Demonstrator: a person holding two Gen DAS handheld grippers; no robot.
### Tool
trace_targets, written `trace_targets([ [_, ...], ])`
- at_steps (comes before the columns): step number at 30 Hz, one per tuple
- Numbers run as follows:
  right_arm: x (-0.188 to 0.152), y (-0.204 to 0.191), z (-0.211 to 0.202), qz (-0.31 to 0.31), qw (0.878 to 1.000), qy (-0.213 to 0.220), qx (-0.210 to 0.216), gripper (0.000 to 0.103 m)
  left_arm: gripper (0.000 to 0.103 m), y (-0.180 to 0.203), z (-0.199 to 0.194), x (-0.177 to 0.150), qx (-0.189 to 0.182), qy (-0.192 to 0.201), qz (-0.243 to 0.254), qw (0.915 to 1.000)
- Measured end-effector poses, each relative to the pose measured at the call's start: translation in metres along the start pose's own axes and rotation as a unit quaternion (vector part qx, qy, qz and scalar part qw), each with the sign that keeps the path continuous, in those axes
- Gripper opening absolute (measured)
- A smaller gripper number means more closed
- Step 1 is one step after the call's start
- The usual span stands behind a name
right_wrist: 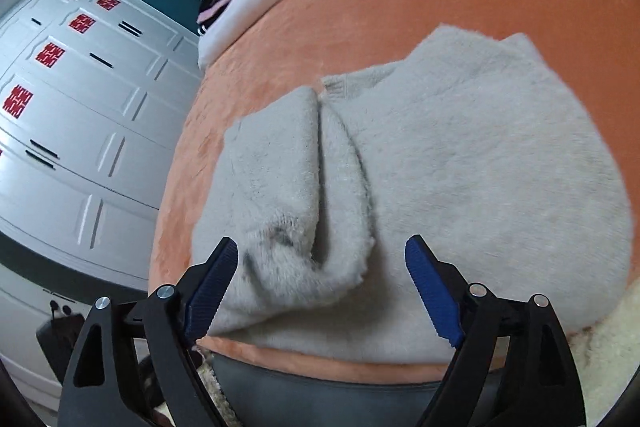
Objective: Fold small clothes
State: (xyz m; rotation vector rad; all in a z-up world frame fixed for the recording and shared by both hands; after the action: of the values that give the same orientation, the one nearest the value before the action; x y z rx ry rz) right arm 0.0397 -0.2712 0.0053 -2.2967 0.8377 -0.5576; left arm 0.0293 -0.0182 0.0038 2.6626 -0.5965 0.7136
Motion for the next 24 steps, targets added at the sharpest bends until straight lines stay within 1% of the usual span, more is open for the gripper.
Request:
trace_targets([
  [2, 0.002, -0.01, 0.021, 0.017, 0.999, -0.027, -0.002, 0.084, 0.083, 0.005, 0.008, -0.005, 0.021, -0.001, 0.034, 0.9992],
  [3, 0.003, -0.015, 0.028, 0.016, 0.999, -0.032, -0.013, 0.083, 0.083, 0.008, 0.013, -0.007, 0.03, 0.0, 0.045, 0.9985],
  [4, 0.002, -0.025, 0.033, 0.003, 0.999, -0.032, -0.027, 0.068, 0.083, 0.009, 0.019, -0.005, 0.037, 0.002, 0.048, 0.9981],
  [5, 0.0, -0.033, 0.031, -0.017, 0.999, -0.03, -0.032, 0.031, 0.081, 0.008, 0.021, -0.004, 0.039, 0.003, 0.046, 0.9981],
  [6, -0.001, -0.045, 0.026, -0.043, 0.998, -0.028, -0.03, 0.023, 0.07, 0.008, 0.024, -0.002, 0.041, 0.005, 0.043, 0.9982],
  [7, 0.0, -0.064, 0.011, -0.067, 0.998, -0.005, -0.012, 0.022, 0.059, 0.007, 0.026, 0.002, 0.039, 0.003, 0.039, 0.9985],
  [8, 0.002, -0.081, -0.011, -0.09, 0.995, 0.023, 0.02, 0.02, 0.041, 0.006, 0.028, 0.005, 0.036, -0.003, 0.033, 0.9988],
  [9, 0.001, -0.102, -0.042, -0.113, 0.99, 0.051, 0.061, 0.019, 0.024, 0.004, 0.027, 0.007, 0.03, -0.008, 0.02, 0.9993],
  [10, 0.002, -0.113, -0.067, -0.127, 0.985, 0.076, 0.083, 0.019, 0.019, 0.002, 0.022, 0.007, 0.017, -0.008, 0.009, 0.9998],
  [11, 0.003, -0.12, -0.093, -0.142, 0.979, 0.107, 0.099, 0.019, 0.017, 0.002, 0.018, 0.01, -0.002, -0.004, 0.002, 1.0],
  [12, 0.002, -0.119, -0.116, -0.152, 0.973, 0.135, 0.105, 0.019, 0.017, 0.005, 0.012, 0.013, -0.015, 0.008, -0.001, 0.9998],
  [13, 0.003, -0.107, -0.136, -0.149, 0.971, 0.162, 0.099, 0.019, 0.017, 0.011, 0.008, 0.016, -0.021, 0.018, 0.006, 0.9996],
  [14, 0.006, -0.085, -0.145, -0.132, 0.972, 0.178, 0.079, 0.019, 0.017, 0.016, 0.009, 0.017, -0.021, 0.02, 0.015, 0.9995],
  [15, 0.011, -0.063, -0.144, -0.113, 0.975, 0.184, 0.054, 0.019, 0.017, 0.023, 0.012, 0.017, -0.022, 0.014, 0.024, 0.9994],
  [16, 0.016, -0.023, -0.134, -0.081, 0.98, 0.179, 0.007, 0.02, 0.017, 0.029, 0.019, 0.017, -0.024, 0.002, 0.027, 0.9993],
  [17, 0.019, 0.015, -0.12, -0.046, 0.985, 0.164, -0.037, 0.02, 0.017, 0.033, 0.029, 0.015, -0.021, -0.012, 0.028, 0.9993],
  [18, 0.019, 0.057, -0.101, -0.004, 0.987, 0.137, -0.081, 0.02, 0.017, 0.035, 0.04, 0.011, -0.015, -0.027, 0.027, 0.9991],
  [19, 0.015, 0.092, -0.087, 0.034, 0.986, 0.113, -0.113, 0.02, 0.017, 0.035, 0.05, 0.007, -0.013, -0.044, 0.025, 0.9986],
  [20, 0.008, 0.113, -0.08, 0.058, 0.987, 0.103, -0.111, 0.02, 0.017, 0.039, 0.056, 0.002, -0.013, -0.058, 0.023, 0.998],
  [21, 0.003, 0.12, -0.082, 0.07, 0.988, 0.11, -0.079, 0.02, 0.017, 0.039, 0.062, -0.003, -0.008, -0.069, 0.022, 0.9973],
  [22, 0.002, 0.118, -0.086, 0.07, 0.988, 0.115, -0.069, 0.02, 0.017, 0.04, 0.065, -0.006, -0.001, -0.073, 0.026, 0.997],
  [24, 0.006, 0.107, -0.088, 0.049, 0.988, 0.12, -0.084, 0.02, 0.017, 0.041, 0.063, -0.006, 0.004, -0.068, 0.033, 0.9971],
])
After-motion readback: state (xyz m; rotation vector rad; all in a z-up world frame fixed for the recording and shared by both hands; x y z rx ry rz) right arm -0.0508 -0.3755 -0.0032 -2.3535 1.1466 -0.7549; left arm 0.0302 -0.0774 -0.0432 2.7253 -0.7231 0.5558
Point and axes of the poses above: each gripper's, at about its wrist camera, not at the fingertips, and z roughly the way its jaws point, y to its right, x to its top, the point moved 4 cm from there along z, roughly the way its jaws point, and after that the axes turned 11 degrees about z, right-handed, at the moved point
